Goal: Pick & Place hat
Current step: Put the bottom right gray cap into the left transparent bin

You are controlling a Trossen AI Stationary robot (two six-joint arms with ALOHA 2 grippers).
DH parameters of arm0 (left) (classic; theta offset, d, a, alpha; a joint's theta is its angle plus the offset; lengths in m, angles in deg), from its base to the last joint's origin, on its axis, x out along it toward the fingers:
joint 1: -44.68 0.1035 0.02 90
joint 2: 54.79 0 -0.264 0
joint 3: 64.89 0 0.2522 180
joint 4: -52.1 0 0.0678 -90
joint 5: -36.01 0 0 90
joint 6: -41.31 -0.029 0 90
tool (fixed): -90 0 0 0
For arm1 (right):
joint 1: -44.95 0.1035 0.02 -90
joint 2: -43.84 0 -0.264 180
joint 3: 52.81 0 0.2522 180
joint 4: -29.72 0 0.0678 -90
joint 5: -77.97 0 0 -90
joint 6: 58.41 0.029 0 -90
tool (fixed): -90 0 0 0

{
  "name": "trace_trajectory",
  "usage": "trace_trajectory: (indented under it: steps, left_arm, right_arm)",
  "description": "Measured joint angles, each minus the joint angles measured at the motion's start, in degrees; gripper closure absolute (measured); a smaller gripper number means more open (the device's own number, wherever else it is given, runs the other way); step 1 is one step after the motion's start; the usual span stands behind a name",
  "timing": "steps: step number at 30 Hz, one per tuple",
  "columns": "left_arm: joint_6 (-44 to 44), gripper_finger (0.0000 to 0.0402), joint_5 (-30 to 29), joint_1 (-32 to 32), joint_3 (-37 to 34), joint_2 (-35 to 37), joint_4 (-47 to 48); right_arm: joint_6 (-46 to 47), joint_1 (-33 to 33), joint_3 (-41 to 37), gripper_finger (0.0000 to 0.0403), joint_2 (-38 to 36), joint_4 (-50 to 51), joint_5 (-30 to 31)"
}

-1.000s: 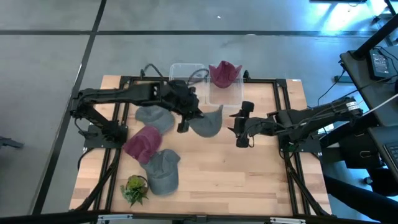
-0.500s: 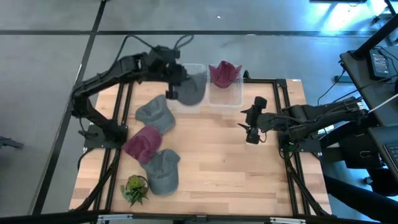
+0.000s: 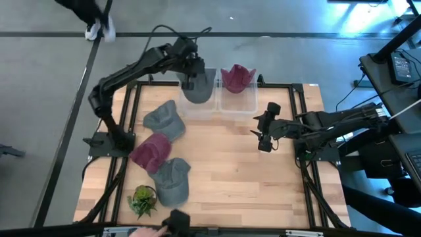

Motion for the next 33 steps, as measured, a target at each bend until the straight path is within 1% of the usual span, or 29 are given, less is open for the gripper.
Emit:
trace_trajectory:
  steps: [2, 6, 11, 17, 21, 23, 26, 30, 33]
  left_arm:
    - [1.25, 0.0375, -0.49, 0.97, 0.00, -2.08, -0.59]
    - [5.35, 0.0366, -3.55, 2.65, -0.04, -5.05, -1.24]
    - [8.51, 0.0363, -3.91, 4.11, -0.04, -7.24, -1.46]
    - [9.02, 0.0361, -4.60, 4.55, -0.04, -8.46, -1.05]
    - [9.02, 0.0357, -7.55, 4.57, -0.04, -8.46, -1.45]
    - [10.02, 0.0351, -7.96, 5.04, -0.04, -8.46, -1.25]
    - [11.33, 0.0337, -7.04, 5.69, -0.90, -8.39, -1.08]
    - [11.31, 0.0317, -9.02, 6.78, -1.86, -8.46, 0.12]
    - [12.47, 0.0298, -8.74, 7.94, -1.86, -8.44, 0.20]
  right_arm:
    - [0.07, -0.42, -1.38, 0.0153, 0.00, -0.94, -0.04]
    - [0.18, -1.21, -3.53, 0.0153, 0.04, -1.01, -0.05]
    - [-0.51, -2.19, -3.86, 0.0153, 0.04, -1.68, 0.04]
    - [-2.04, -2.50, -3.86, 0.0153, 0.04, -3.27, 0.04]
    - [-1.93, -2.50, -3.86, 0.0153, 0.04, -3.26, -0.07]
    - [-1.83, -2.50, -3.86, 0.0153, 0.04, -3.26, -0.07]
    - [-1.83, -2.50, -3.88, 0.0153, 0.04, -3.26, -0.07]
    - [-1.83, -2.50, -3.88, 0.0153, 0.04, -3.26, -0.07]
    - [-1.83, -2.50, -3.88, 0.0153, 0.04, -3.26, -0.07]
